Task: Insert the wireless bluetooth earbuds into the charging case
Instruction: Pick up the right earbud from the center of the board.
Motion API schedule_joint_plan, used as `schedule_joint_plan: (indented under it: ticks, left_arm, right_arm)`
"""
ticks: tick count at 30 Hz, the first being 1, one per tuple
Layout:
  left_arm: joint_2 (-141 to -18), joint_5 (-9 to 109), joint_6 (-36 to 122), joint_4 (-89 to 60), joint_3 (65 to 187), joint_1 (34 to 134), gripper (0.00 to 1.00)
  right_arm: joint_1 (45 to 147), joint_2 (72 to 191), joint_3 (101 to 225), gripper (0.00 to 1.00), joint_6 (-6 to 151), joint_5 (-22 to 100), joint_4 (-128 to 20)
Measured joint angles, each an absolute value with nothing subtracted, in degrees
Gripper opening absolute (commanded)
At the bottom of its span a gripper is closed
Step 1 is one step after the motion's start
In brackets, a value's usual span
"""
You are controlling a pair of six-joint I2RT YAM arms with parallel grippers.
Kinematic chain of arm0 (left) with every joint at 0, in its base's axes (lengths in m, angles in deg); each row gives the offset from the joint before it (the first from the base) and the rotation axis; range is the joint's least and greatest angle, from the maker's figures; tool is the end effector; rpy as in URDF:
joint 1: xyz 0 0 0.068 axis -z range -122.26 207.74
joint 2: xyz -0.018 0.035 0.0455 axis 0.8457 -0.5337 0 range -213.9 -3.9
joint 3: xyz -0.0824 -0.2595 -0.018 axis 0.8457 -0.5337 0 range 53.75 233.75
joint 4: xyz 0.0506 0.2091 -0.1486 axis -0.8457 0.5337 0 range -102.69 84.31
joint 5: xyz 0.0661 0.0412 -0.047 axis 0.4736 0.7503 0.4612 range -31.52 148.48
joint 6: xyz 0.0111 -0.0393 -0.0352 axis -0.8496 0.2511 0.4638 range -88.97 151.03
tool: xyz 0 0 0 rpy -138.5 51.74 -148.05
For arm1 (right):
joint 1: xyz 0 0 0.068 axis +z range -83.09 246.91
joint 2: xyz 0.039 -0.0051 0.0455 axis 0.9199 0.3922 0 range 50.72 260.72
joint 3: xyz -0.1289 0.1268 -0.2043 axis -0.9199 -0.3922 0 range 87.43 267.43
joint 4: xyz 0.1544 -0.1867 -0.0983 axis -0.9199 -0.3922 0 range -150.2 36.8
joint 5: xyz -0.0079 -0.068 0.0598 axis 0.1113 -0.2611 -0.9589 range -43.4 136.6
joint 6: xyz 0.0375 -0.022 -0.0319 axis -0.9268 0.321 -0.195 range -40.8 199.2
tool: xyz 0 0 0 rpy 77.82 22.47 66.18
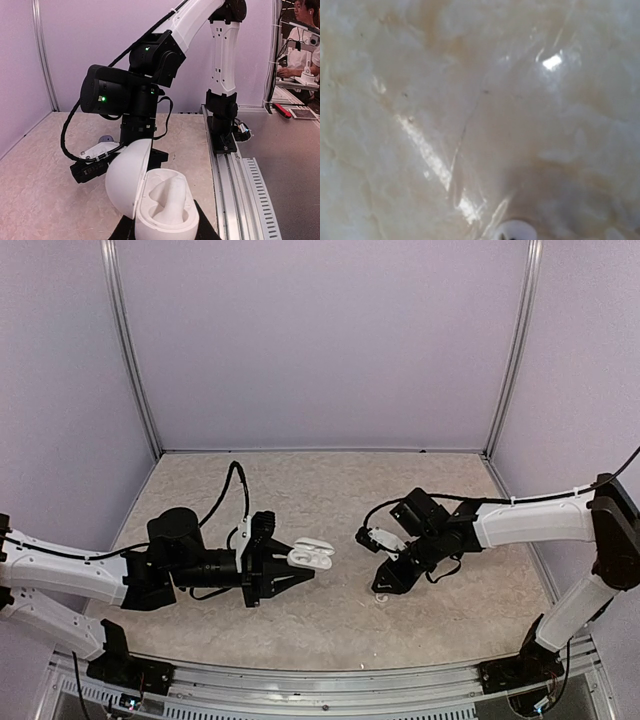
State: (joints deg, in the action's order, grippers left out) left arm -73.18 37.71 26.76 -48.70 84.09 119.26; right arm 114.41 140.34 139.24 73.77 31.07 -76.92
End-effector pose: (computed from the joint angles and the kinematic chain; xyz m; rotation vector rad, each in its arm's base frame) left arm 0.1139 -0.2363 0.2477 1.1723 1.2670 -1.0477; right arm 0.1959 0.2278 0.1795 -1.0736 2.5274 0.6454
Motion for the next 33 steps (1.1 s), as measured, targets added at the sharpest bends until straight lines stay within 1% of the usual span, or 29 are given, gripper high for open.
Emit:
schedule_joint_plan:
  ticks: [4, 11, 21, 30, 33]
  left_arm:
    - [-73.2, 37.7, 26.8, -48.7, 84.1, 119.3, 0.00]
    - [-73.2, 37.7, 26.8, -48.7, 84.1, 119.3, 0.00]
    - [-73.2, 37.7, 26.8, -48.7, 84.1, 119.3, 0.00]
    - [-73.2, 37.8, 26.8, -48.7, 84.1, 119.3, 0.00]
    - [-73.2, 37.8, 26.8, -48.7, 84.1, 119.3, 0.00]
  right_arm:
    - [114.4, 141.2, 139.0, 0.24, 73.6, 31.1, -76.8]
    - [114.4, 142.4, 138.0, 0.18, 73.2, 31.1, -76.5]
    - [114.4, 142.8, 137.0, 0.16, 72.8, 31.1, -76.1]
    - [114.4, 143.3, 136.4, 0.21, 72.3, 31.3, -75.5]
    - [114.4, 143.4, 136.4, 0.25, 72.2, 31.3, -75.2]
